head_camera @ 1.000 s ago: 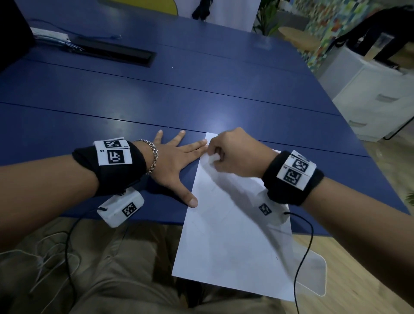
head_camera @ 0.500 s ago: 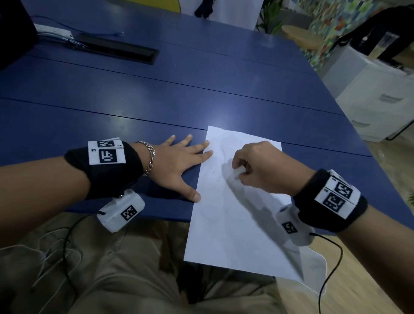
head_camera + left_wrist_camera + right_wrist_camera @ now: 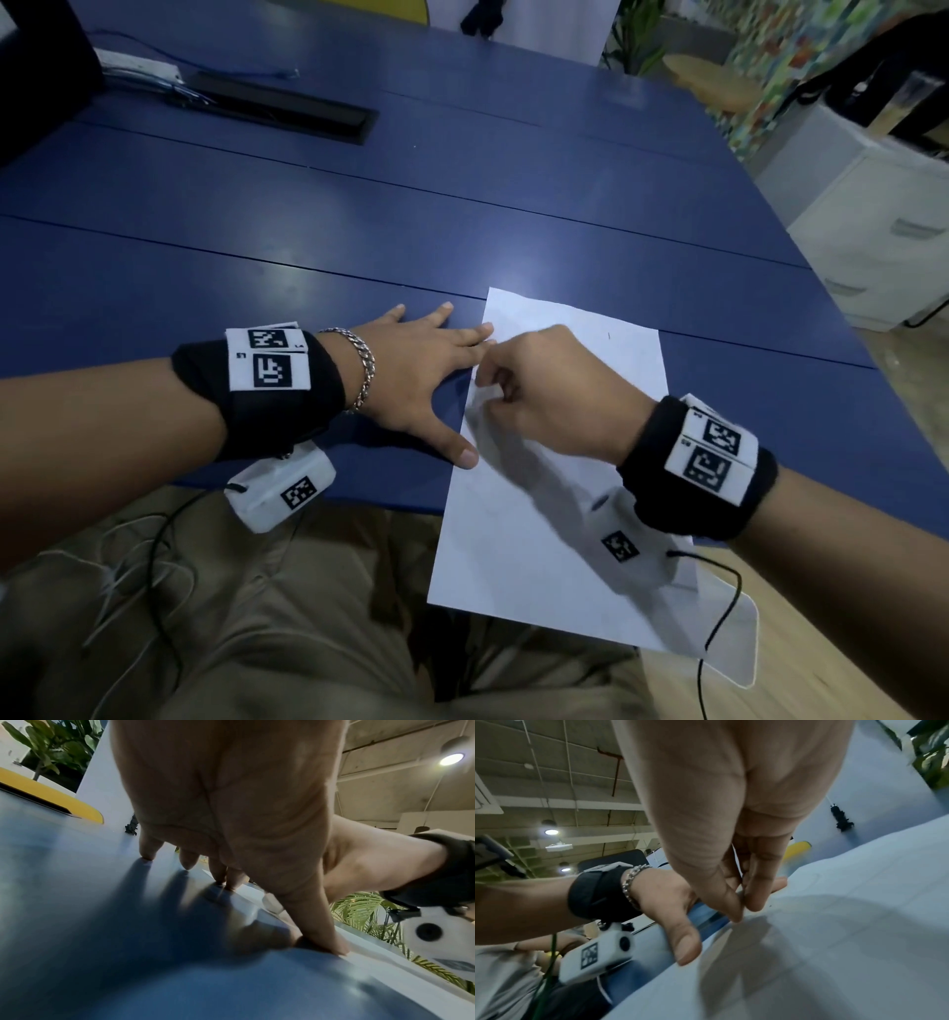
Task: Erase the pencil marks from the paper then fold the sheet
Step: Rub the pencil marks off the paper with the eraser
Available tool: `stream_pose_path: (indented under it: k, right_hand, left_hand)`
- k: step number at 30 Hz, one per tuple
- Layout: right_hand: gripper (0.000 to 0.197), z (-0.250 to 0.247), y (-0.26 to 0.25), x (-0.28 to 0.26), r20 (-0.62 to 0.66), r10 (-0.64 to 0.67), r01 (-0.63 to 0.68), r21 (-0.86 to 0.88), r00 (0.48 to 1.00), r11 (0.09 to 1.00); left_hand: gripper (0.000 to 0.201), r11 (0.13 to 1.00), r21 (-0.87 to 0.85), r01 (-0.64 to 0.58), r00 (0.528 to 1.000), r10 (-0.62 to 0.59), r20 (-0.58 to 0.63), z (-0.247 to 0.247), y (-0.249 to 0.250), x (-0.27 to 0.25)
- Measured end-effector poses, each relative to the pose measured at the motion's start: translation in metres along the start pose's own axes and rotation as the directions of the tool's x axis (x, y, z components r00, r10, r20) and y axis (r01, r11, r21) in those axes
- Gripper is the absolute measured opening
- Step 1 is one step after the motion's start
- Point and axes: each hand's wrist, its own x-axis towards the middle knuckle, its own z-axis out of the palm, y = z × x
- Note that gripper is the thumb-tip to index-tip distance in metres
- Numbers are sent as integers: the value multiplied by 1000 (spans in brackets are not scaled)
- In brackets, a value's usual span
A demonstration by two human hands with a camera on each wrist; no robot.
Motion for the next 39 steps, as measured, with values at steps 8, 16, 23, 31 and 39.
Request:
stream_pose_path:
  k: [8,16,23,31,39]
  right_hand:
    - [19,-4,3,7,-37,28,-30,-45,999,999]
    - [18,-10,8,12,-39,54,-57,-70,998,996]
    - [19,-5,2,7,-24,34,-35,-38,999,999]
    - [17,-8,2,2,-5,26,-26,-44,1000,999]
    - [20,-12,4,-6,41,-11,15,-81,999,997]
  left_hand:
    - [135,1000,-7,8,1000,-8,12,0,1,0]
    - [136,1000,7,28,999,-29,38,-2,3,-1]
    - [133,1000,-4,17,999,-17,27,-1,2,-1]
    - [136,999,13,31,999,-31,37,-2,3,-2]
    - [137,999,13,39,998,-40,55,-3,4,-3]
